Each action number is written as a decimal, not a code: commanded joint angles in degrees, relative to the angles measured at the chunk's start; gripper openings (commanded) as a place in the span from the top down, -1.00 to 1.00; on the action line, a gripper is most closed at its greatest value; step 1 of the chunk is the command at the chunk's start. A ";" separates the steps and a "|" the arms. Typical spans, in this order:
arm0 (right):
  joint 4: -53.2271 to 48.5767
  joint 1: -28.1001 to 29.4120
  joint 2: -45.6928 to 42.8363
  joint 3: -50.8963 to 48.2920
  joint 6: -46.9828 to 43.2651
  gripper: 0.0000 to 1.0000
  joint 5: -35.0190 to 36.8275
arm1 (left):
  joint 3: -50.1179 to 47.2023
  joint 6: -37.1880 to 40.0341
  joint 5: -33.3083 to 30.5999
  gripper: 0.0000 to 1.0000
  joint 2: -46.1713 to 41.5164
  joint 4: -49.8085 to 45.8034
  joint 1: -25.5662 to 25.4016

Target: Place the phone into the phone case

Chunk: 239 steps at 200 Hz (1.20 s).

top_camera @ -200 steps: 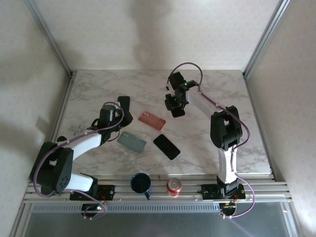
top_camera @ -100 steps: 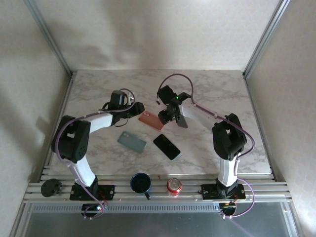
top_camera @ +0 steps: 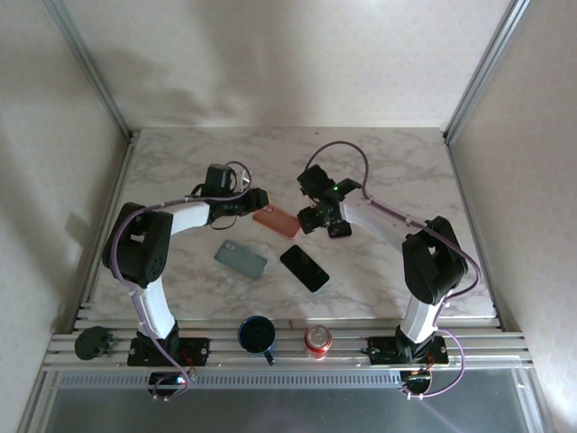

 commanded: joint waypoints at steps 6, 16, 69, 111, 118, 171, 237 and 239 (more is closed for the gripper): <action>-0.64 -2.86 2.07 1.23 2.78 -0.73 2.02 | -1.10 -0.43 1.87 0.25 -0.44 2.56 0.43; -1.63 -4.23 3.90 2.65 3.27 -0.80 1.48 | -1.36 -0.60 2.09 0.25 -0.42 2.93 0.46; -2.67 -7.58 11.75 8.27 1.89 -0.98 0.23 | -3.49 -1.05 2.15 0.24 -2.46 4.06 0.45; -3.19 -10.45 15.12 9.39 1.67 -0.98 -2.18 | -5.07 -1.90 1.96 0.24 -4.35 4.82 0.61; -3.19 -10.70 15.59 9.37 1.35 -0.98 -2.21 | -5.12 -1.94 1.89 0.24 -4.46 4.81 0.61; -2.97 -12.55 18.03 9.33 0.85 -0.98 -4.39 | -4.92 -2.55 1.72 0.24 -4.29 4.84 0.66; -3.87 -12.66 20.33 9.62 -0.37 -0.52 -6.52 | -4.05 -2.91 1.17 0.24 -4.29 4.32 0.77; -3.93 -12.66 20.41 9.62 -0.38 -0.50 -6.52 | -4.04 -2.91 1.17 0.24 -4.30 4.31 0.78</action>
